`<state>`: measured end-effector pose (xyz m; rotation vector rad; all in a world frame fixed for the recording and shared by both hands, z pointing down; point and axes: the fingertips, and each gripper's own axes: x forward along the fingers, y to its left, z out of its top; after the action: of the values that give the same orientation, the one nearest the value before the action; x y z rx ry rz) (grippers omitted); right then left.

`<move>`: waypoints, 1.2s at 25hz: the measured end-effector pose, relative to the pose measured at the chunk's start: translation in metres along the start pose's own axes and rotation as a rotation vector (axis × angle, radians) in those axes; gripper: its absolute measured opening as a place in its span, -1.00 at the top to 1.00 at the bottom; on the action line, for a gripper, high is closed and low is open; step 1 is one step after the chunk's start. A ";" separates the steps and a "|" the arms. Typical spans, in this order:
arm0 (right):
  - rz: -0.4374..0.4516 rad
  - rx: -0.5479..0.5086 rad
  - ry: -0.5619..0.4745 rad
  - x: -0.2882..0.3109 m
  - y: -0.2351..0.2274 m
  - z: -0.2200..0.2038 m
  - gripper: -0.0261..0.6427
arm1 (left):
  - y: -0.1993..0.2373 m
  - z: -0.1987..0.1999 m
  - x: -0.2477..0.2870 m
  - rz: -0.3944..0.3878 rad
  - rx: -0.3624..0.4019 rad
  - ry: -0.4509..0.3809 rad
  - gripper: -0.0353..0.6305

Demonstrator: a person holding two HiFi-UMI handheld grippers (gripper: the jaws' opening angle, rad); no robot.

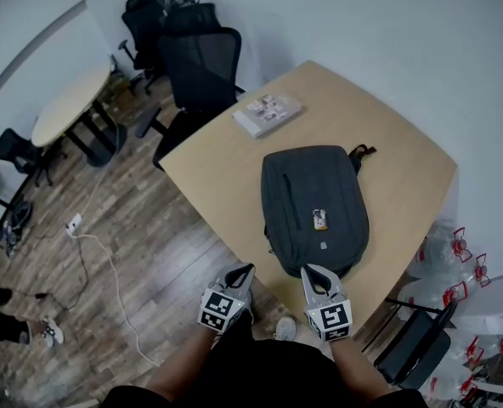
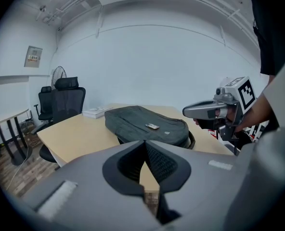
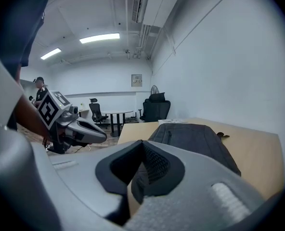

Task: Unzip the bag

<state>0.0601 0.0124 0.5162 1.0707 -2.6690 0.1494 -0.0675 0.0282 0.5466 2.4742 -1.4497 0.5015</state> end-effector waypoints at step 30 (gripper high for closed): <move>-0.304 0.076 0.188 0.043 -0.017 -0.033 0.91 | 0.012 -0.049 0.092 -0.508 0.293 0.221 0.72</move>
<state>0.0486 -0.0216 0.5594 1.3964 -2.3201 0.2790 -0.0446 -0.0328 0.6287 2.7586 -0.6641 0.8865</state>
